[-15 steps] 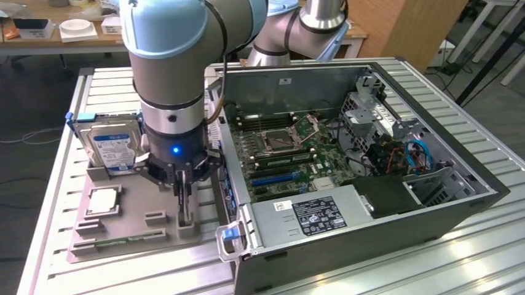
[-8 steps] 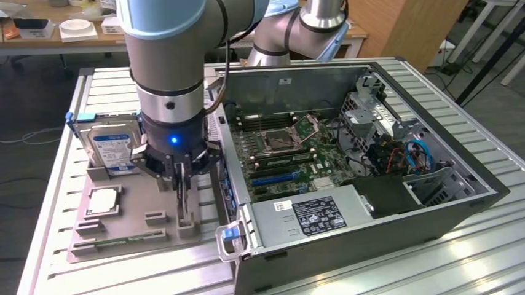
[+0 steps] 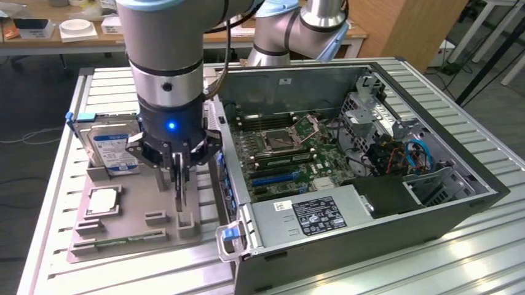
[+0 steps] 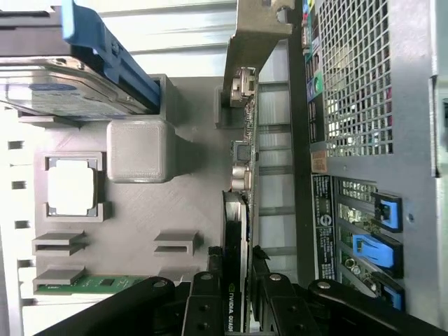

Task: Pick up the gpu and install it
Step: 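Pick up the gpu and move the gpu toward the slot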

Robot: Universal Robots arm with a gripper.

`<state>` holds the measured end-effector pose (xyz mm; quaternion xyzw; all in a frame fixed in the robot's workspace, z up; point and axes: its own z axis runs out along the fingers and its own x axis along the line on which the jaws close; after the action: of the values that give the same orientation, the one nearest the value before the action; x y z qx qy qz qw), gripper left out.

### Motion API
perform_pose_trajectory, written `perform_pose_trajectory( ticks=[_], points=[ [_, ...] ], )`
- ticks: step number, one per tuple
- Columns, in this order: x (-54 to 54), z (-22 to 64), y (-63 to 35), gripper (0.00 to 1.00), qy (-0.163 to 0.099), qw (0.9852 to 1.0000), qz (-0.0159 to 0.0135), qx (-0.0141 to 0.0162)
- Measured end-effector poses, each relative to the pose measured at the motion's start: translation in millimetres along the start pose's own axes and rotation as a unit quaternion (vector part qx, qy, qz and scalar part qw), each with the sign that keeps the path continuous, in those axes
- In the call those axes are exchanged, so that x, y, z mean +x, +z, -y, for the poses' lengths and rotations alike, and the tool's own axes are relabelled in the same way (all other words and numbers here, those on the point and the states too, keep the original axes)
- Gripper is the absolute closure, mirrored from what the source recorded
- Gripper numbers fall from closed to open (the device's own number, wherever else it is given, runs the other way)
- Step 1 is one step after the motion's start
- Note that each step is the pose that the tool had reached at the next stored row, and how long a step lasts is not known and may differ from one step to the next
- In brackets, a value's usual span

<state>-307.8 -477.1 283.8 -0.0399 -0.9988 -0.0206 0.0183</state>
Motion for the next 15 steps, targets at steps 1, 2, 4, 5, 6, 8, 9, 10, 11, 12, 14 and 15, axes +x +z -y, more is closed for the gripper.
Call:
perform_pose_trajectory(
  ticks=[1, 2, 4, 5, 6, 8, 9, 10, 11, 12, 14, 15],
  points=[
    [0.1, -0.1, -2.5, 0.74, 0.0, 1.0, 0.0, 0.0001],
    [0.2, -0.2, -4.6, 0.74, -0.001, 1.0, 0.0, 0.0],
    [0.3, -0.3, -8.6, 0.74, -0.003, 1.0, -0.0001, 0.0001],
    [0.4, -0.4, -10.3, 0.74, -0.004, 1.0, -0.0002, 0.0002],
    [0.4, -0.5, -11.8, 0.74, -0.005, 1.0, -0.0002, 0.0002],
    [0.6, -0.6, -14.6, 0.74, -0.009, 1.0, -0.0003, 0.0003],
    [0.6, -0.6, -15.9, 0.74, -0.011, 0.9999, -0.0004, 0.0004],
    [0.7, -0.7, -17.0, 0.74, -0.013, 0.9999, -0.0005, 0.0005],
    [0.7, -0.7, -17.8, 0.74, -0.014, 0.9999, -0.0006, 0.0006],
    [0.7, -0.7, -19.3, 0.74, -0.016, 0.9999, -0.0006, 0.0006],
    [0.8, -0.9, -23.5, 0.74, -0.02, 0.9998, -0.0008, 0.0008],
    [0.6, -1.0, -25.2, 0.74, -0.022, 0.9998, -0.0009, 0.0009]
  ],
)
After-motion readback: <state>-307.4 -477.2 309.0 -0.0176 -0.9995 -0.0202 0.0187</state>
